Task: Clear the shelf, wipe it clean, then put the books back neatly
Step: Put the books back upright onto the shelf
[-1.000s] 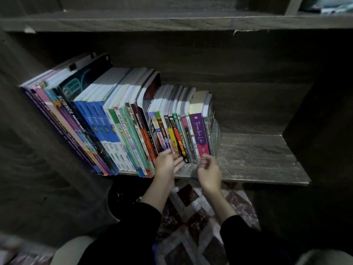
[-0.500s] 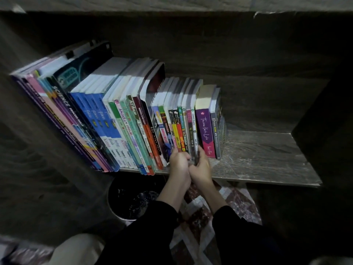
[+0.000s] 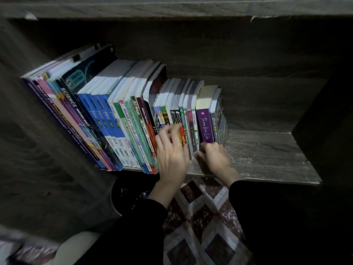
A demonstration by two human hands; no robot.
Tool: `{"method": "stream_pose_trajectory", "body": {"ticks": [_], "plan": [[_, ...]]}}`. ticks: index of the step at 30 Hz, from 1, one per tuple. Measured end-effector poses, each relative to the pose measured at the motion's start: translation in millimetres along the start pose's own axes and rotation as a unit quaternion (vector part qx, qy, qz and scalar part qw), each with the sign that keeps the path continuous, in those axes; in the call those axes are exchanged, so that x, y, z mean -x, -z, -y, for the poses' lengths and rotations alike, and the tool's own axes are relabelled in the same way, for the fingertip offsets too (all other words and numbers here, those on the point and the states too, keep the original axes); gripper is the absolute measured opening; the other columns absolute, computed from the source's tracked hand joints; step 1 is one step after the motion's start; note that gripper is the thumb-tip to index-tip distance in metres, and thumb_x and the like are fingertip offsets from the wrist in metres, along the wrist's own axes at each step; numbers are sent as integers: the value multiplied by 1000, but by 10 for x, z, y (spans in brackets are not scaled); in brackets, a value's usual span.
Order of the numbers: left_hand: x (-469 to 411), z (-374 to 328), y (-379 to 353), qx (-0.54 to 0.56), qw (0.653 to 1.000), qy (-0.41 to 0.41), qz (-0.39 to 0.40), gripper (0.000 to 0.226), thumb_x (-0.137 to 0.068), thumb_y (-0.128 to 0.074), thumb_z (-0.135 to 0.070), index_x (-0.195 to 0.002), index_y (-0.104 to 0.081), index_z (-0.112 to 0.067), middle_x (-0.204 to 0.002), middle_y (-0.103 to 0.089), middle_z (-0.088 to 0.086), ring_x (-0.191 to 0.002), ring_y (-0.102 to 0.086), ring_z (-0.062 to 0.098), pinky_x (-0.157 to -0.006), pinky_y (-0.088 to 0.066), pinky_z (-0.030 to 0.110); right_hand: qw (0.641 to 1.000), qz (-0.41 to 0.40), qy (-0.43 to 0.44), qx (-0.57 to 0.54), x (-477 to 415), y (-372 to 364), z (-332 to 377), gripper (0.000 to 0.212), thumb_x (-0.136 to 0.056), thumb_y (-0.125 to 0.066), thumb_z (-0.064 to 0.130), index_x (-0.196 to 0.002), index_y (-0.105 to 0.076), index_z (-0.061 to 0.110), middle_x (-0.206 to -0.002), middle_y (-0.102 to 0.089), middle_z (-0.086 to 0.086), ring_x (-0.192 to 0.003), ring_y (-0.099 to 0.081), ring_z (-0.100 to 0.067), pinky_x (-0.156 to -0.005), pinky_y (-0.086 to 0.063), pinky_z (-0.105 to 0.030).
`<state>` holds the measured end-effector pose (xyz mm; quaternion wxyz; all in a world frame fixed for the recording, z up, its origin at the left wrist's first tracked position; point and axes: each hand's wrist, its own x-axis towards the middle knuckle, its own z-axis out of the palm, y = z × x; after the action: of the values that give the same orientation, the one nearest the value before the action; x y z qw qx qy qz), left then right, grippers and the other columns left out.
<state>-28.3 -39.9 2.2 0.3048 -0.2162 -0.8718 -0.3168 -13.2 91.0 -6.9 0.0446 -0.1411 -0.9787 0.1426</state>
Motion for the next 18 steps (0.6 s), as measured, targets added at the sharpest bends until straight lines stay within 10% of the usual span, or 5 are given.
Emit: {"method": "stream_pose_trajectory", "body": {"ticks": [5,11,15,18], "plan": [[-238,76,74,-100,992,-71,16,100,-68,-83,-16,-147,-21,-11,-144,-29,14,-129,-27,28,-106,-27,39,999,-42,8,7,46,95,151,29,-95,-54,38,-106,-59,11,-99,-68,-13,-95,-64,-30,-75,-45,-32],[-541,37,165,-140,985,-71,75,83,-79,-72,-27,-146,-30,-4,-146,-42,12,-137,-33,29,-114,-21,40,932,-293,178,-114,29,474,266,22,-86,-69,28,-83,-53,14,-66,-55,4,-58,-59,-21,-51,-46,-29],[-591,-6,164,-147,984,-60,85,81,-79,-72,-31,-145,-33,-7,-143,-45,10,-134,-36,26,-111,-29,40,938,-294,183,17,-204,709,179,63,-77,-73,42,-130,-51,15,-121,-55,-11,-115,-45,-27,-88,-42,-43],[-597,2,170,-150,983,-64,81,82,-74,-77,-32,-142,-39,-6,-137,-50,10,-129,-41,27,-105,-37,40,965,-176,193,12,-355,805,68,68,-84,-62,53,-142,-41,27,-145,-44,-4,-141,-25,-31,-113,-10,-49]]}}
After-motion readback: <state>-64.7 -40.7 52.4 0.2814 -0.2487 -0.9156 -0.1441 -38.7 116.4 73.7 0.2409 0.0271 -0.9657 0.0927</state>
